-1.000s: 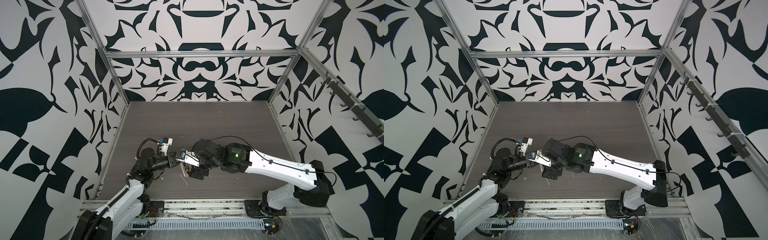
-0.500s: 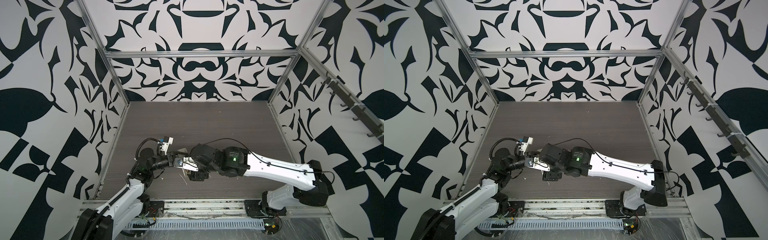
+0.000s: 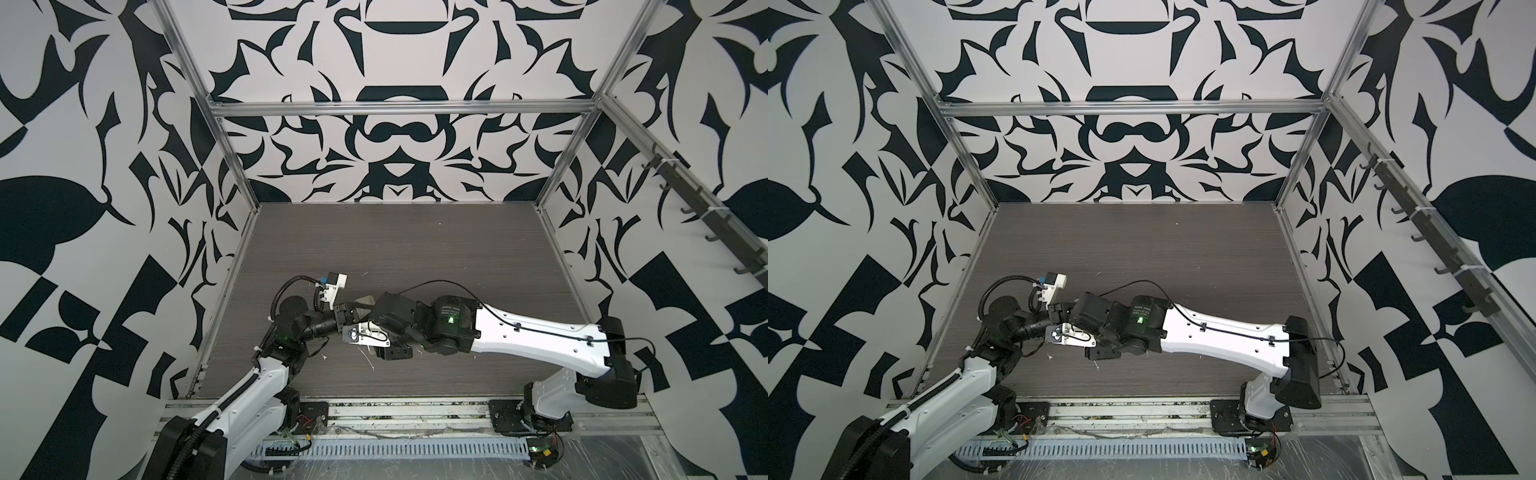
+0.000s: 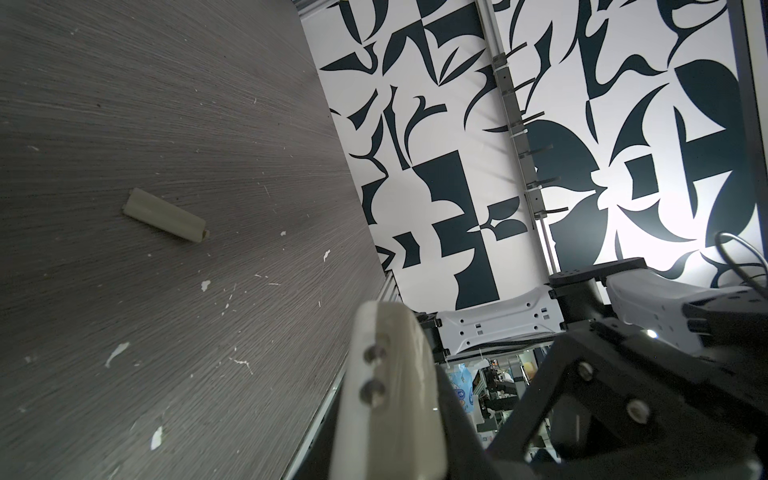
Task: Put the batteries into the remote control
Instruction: 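Press the right gripper fingertips down on the batteries in the remote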
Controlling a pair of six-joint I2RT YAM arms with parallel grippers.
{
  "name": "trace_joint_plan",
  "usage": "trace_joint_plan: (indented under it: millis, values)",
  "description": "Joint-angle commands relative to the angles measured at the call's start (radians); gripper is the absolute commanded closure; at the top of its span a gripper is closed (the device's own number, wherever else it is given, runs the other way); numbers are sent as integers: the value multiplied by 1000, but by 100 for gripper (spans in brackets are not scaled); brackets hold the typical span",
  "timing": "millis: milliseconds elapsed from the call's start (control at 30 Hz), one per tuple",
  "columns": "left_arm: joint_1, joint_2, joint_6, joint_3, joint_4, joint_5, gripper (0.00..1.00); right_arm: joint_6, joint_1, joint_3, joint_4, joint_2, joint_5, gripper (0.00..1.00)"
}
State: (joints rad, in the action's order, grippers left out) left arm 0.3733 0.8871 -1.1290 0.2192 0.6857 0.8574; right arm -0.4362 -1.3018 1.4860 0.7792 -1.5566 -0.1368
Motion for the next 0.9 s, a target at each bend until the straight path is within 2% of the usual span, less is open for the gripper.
trace_joint_plan:
  millis: [0, 267, 867]
  values:
    - [-1, -2, -11, 13, 43, 16, 100, -2, -7, 45, 10, 11, -7, 55]
    - [-1, -2, -9, 15, 40, 14, 100, -4, -10, 53, 25, -3, 7, 71]
    - [-1, 7, -11, 19, 41, 17, 100, -16, -13, 63, 45, -39, 25, 70]
